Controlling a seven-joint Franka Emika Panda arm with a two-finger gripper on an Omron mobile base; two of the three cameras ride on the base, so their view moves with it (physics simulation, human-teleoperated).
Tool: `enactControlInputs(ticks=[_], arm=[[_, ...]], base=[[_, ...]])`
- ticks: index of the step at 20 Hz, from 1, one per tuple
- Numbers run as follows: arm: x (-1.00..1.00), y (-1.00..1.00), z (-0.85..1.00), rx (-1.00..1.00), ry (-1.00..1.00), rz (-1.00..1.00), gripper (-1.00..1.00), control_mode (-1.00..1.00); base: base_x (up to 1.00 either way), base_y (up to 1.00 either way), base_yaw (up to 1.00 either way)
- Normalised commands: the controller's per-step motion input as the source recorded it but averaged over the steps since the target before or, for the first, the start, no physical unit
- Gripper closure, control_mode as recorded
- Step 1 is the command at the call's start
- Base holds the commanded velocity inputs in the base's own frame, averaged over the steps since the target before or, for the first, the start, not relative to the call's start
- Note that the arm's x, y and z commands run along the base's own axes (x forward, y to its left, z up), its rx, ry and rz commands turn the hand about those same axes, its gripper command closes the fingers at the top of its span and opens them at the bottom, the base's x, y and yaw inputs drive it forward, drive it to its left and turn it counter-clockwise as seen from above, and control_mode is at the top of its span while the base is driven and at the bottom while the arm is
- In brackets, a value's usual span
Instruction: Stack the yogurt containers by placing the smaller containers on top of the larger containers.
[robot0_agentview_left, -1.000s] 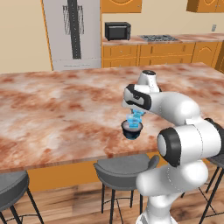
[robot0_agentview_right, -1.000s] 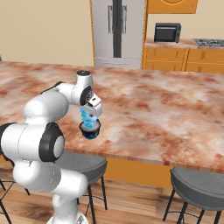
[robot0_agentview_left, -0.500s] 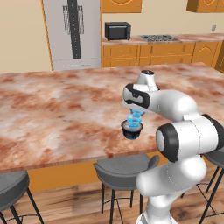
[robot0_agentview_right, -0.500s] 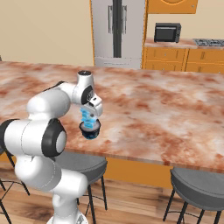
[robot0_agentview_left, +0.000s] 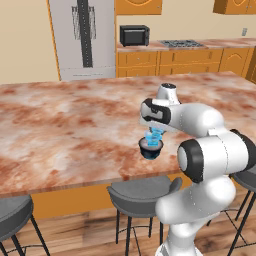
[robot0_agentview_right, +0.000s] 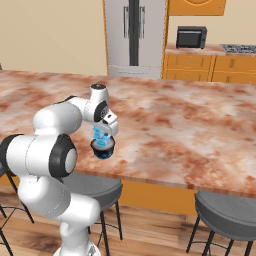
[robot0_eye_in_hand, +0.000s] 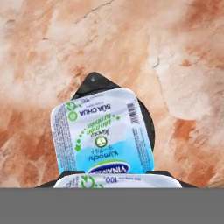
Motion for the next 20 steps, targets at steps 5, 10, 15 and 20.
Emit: enactControlInputs(ticks=[5, 10, 15, 20], arm=[[0.0, -0.03, -0.1, 0.0, 0.03, 0.0, 1.0, -1.0], [0.02, 0.0, -0.05, 0.0, 0.05, -0.01, 1.0, -1.0], [0.01, 0.0, -0.01, 0.0, 0.06, -0.01, 1.0, -1.0], [0.14, 0.0, 0.0, 0.0, 0.07, -0.01, 1.0, -1.0]], base=[[0.0, 0.0, 0.0], [0.0, 0.0, 0.0], [0.0, 0.0, 0.0], [0.0, 0.0, 0.0]])
